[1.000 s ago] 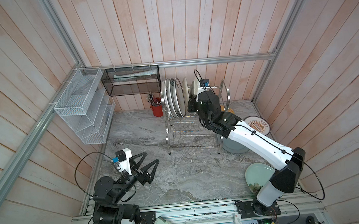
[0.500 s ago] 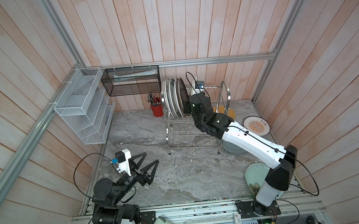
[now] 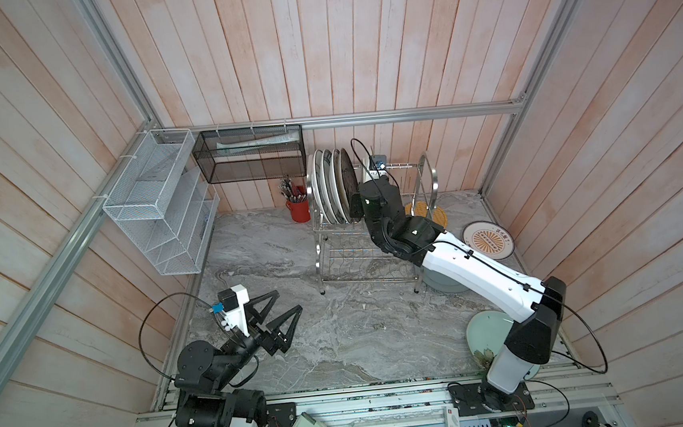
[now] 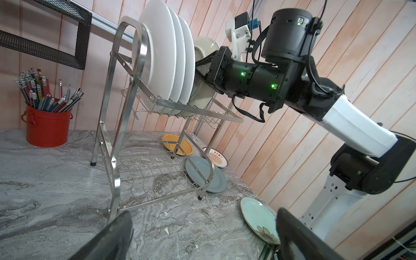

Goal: Load the plates into the dish rack
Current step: 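Lower the cream plate into the upper rack slot beside the dark plate, then open the right gripper to release the cream plate in the rack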

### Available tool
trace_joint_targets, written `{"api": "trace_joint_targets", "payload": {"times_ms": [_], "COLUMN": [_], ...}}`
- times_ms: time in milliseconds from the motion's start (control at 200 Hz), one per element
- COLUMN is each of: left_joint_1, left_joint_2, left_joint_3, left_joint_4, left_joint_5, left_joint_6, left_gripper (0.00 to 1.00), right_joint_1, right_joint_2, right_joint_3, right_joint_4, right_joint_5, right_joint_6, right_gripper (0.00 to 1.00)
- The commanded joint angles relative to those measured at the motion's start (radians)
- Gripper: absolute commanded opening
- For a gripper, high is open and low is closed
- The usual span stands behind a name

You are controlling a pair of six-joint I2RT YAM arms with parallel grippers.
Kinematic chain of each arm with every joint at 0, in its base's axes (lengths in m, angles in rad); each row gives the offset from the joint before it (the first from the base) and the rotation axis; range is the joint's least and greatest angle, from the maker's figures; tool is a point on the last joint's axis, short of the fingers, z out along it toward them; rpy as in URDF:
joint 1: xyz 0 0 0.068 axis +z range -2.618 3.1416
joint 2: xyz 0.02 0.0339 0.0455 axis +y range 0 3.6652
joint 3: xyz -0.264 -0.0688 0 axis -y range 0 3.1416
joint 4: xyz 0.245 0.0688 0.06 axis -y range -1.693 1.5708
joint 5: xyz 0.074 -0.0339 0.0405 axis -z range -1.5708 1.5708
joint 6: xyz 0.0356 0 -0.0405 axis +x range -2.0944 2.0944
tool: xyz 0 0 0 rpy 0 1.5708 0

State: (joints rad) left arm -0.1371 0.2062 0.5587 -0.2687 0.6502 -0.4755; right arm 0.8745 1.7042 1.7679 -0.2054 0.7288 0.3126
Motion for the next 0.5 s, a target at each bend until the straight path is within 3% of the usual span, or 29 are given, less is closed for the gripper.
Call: {"api": "trace_joint_targets", "payload": {"times_ms": [0,495], "left_joint_1": [0.008,0.014], "left_joint_2": [-0.012,-0.014], "left_joint_3": [-0.011,-0.011], "left_joint_4": [0.015,0.013], "left_joint_5": [0.0,-0.003], "left_joint_6": [-0.003,-0.006], "left_gripper": [1.0,1.0], "right_joint_1": [-0.003,0.02], "right_joint_2": [-0.028,-0.074], "right_joint_3": [0.011,-0.009], "right_joint_4": [0.004,0.009], "right_joint_5": [0.025,-0.026], "right_joint_6": [-0.006,0.075], "right_gripper": [0.29,0.36]}}
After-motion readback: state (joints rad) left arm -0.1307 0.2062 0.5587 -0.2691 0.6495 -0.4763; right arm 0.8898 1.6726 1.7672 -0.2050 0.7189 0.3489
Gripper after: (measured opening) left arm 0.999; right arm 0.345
